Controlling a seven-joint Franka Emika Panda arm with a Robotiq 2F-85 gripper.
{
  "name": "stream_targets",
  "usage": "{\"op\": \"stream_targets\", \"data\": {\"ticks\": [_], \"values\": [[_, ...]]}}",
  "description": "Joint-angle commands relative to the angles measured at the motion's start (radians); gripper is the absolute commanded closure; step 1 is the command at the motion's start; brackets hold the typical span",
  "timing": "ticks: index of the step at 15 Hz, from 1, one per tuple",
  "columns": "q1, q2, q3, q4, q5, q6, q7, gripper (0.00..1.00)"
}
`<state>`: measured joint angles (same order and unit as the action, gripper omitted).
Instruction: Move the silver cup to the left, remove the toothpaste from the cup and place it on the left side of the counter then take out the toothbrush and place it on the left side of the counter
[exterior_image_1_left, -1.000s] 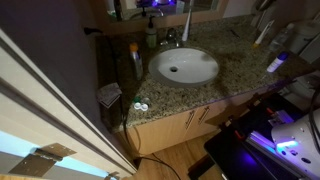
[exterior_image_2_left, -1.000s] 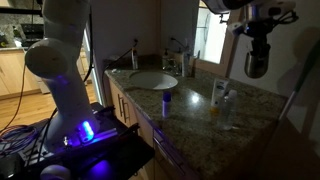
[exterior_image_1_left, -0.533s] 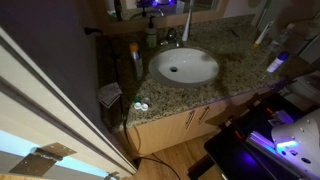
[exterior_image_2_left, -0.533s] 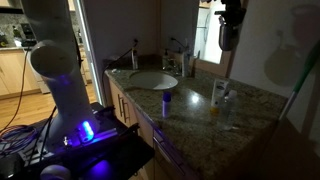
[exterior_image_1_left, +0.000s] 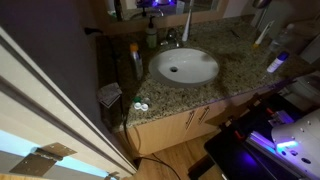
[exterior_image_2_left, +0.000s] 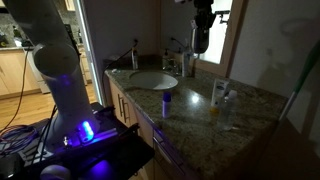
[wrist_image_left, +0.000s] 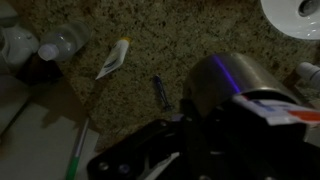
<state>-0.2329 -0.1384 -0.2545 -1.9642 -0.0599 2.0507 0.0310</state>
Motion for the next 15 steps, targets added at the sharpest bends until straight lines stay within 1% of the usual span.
{"op": "stream_targets", "data": {"ticks": [1,2,3,4,6,7,9,10,11,13,15], "values": [[0.000,0.033,0.002,0.011,0.012,-0.044,-0.024,0.98],[0.006,0.017,0.009,-0.046,-0.005,-0.028,-0.046,0.98],[0.010,0.014,0.012,-0.076,-0.011,-0.034,-0.069,0.98],[0.015,0.004,0.013,-0.122,0.003,-0.032,-0.100,0.98],[0.018,-0.003,0.018,-0.197,-0.009,0.016,-0.095,0.98],[0.021,-0.008,0.019,-0.231,0.002,0.029,-0.098,0.98],[0.030,-0.038,0.033,-0.326,-0.015,0.125,-0.081,0.98],[0.034,-0.055,0.041,-0.375,-0.028,0.198,-0.067,0.98],[0.035,-0.060,0.047,-0.411,-0.042,0.268,-0.055,0.98],[0.037,-0.056,0.058,-0.466,-0.043,0.368,-0.037,0.98],[0.041,-0.035,0.066,-0.511,-0.043,0.427,-0.028,0.98]]}}
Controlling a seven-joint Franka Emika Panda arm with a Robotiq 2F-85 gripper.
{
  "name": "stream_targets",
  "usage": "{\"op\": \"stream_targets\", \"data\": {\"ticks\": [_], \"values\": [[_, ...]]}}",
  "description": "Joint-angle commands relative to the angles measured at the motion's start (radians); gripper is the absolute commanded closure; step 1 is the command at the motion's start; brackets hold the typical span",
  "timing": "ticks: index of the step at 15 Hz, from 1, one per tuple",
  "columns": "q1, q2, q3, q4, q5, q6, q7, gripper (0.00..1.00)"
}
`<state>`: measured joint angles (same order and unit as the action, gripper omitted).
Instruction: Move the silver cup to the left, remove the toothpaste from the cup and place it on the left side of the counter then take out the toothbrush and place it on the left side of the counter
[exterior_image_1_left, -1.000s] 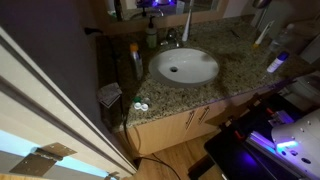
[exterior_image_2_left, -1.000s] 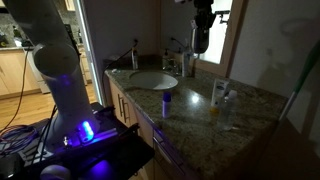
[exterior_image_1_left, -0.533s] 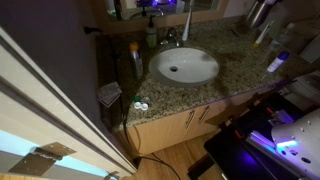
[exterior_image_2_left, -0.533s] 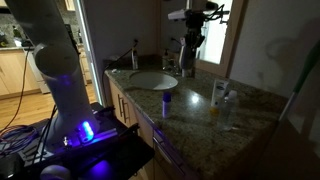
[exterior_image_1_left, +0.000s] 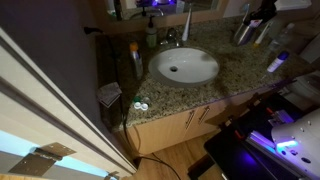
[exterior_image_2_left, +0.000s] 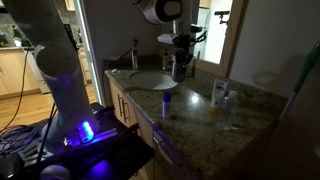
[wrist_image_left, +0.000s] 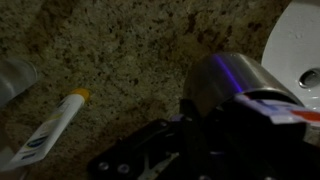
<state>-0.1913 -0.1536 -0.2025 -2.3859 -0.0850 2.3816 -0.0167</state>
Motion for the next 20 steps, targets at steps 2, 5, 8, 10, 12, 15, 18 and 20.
{"op": "stream_targets", "data": {"ticks": [2,5,8,10,12,15,18,20], "values": [[-0.001,0.012,0.014,-0.104,-0.005,0.111,0.030,0.98],[-0.005,0.039,0.011,-0.101,0.000,0.111,0.052,0.98],[-0.009,0.051,0.013,-0.110,-0.027,0.154,0.085,0.98],[-0.015,0.071,0.015,-0.121,-0.069,0.205,0.120,0.98],[-0.025,0.105,0.012,-0.127,-0.132,0.262,0.172,0.98],[-0.028,0.149,0.000,-0.121,-0.162,0.292,0.223,0.98],[-0.027,0.166,-0.012,-0.105,-0.117,0.289,0.213,0.98],[-0.030,0.160,-0.018,-0.102,-0.104,0.264,0.216,0.68]]}}
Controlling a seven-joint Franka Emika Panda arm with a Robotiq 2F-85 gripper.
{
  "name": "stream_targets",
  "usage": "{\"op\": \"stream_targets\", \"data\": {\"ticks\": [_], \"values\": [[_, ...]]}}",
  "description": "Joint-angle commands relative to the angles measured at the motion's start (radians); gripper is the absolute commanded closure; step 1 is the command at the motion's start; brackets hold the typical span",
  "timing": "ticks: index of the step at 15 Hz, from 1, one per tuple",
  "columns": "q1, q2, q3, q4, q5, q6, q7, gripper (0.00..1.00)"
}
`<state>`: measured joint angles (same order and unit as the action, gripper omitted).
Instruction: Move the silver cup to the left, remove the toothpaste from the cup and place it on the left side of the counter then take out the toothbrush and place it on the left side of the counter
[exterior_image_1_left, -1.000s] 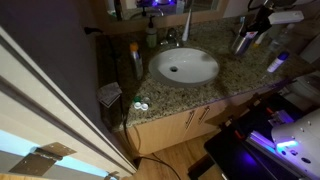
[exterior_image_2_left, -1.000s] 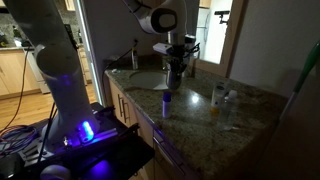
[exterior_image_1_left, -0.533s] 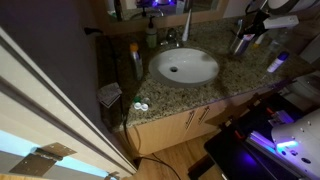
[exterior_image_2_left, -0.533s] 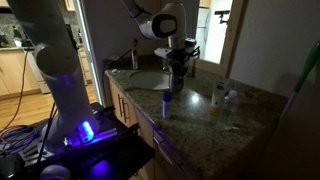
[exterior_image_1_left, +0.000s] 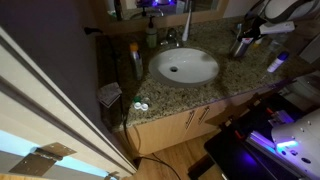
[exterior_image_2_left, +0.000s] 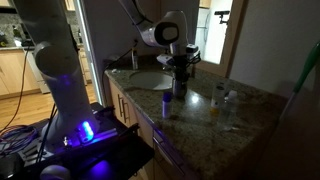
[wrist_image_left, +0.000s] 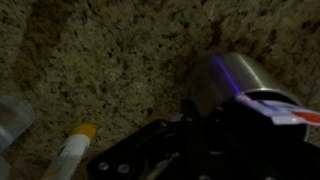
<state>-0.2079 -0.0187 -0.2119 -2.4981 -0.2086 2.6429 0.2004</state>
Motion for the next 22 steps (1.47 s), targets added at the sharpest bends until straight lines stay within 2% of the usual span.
{"op": "stream_targets", "data": {"ticks": [1,6,11,14,15,16,17,19,20,22], "values": [[-0.013,0.009,-0.011,0.008,0.021,-0.021,-0.014,0.67],[-0.015,-0.117,-0.015,-0.013,0.024,-0.086,-0.053,0.34],[-0.020,-0.269,-0.013,-0.016,0.044,-0.197,-0.124,0.00],[-0.015,-0.352,-0.018,-0.010,0.082,-0.272,-0.179,0.00],[-0.014,-0.373,-0.019,0.004,0.096,-0.329,-0.188,0.00],[-0.001,-0.396,-0.032,0.013,0.120,-0.373,-0.249,0.00],[-0.019,-0.350,-0.005,0.006,0.090,-0.300,-0.174,0.00],[-0.017,-0.391,-0.011,0.010,0.109,-0.347,-0.214,0.00],[0.006,-0.381,-0.029,0.014,0.109,-0.344,-0.309,0.00],[0.038,-0.348,-0.034,0.023,0.117,-0.342,-0.409,0.00]]}}
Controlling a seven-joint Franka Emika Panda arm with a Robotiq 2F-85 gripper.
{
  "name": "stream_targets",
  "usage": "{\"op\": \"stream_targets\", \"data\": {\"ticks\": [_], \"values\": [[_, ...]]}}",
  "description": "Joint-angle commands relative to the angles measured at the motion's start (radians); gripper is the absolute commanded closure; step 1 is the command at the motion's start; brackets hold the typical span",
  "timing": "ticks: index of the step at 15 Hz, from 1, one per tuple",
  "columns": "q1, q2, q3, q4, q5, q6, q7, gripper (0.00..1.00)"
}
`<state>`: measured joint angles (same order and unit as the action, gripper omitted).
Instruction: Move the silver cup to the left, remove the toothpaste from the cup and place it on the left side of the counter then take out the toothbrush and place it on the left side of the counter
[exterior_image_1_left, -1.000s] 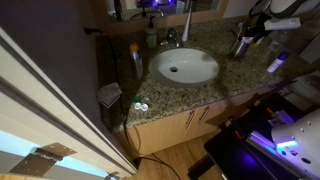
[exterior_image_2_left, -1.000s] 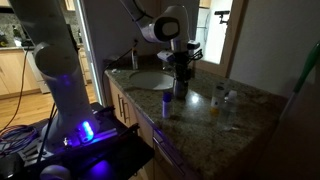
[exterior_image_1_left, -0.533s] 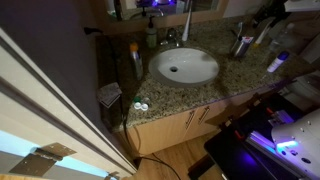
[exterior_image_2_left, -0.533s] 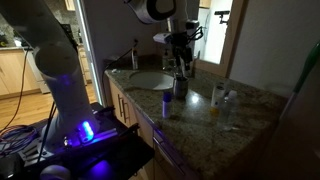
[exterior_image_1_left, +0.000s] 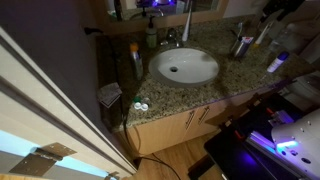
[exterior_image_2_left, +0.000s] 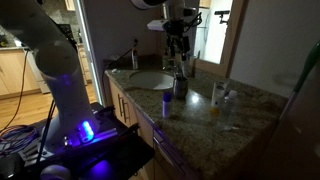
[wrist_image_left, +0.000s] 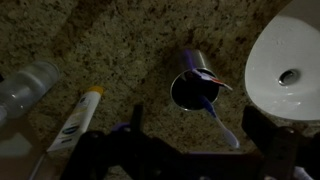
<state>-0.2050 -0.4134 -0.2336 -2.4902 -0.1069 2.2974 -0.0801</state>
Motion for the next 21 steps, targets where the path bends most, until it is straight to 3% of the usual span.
{"op": "stream_targets", "data": {"ticks": [1,2,3,5,6,7,14,18,21], "values": [[0.040,0.072,0.007,0.026,0.007,0.003,-0.116,0.00],[-0.002,0.098,0.065,0.034,-0.046,0.022,0.060,0.00],[0.017,0.033,0.020,0.004,-0.006,0.001,-0.041,0.00],[0.016,0.065,0.050,0.012,-0.032,0.011,0.040,0.00],[0.022,0.070,0.046,0.009,-0.033,0.006,0.005,0.00],[0.053,0.083,0.018,0.010,0.005,-0.006,-0.121,0.00],[0.125,0.164,-0.078,0.048,0.152,-0.019,-0.590,0.00],[0.101,0.158,-0.045,0.021,0.126,0.005,-0.528,0.00],[0.085,0.208,-0.030,0.010,0.015,0.115,-0.478,0.00]]}}
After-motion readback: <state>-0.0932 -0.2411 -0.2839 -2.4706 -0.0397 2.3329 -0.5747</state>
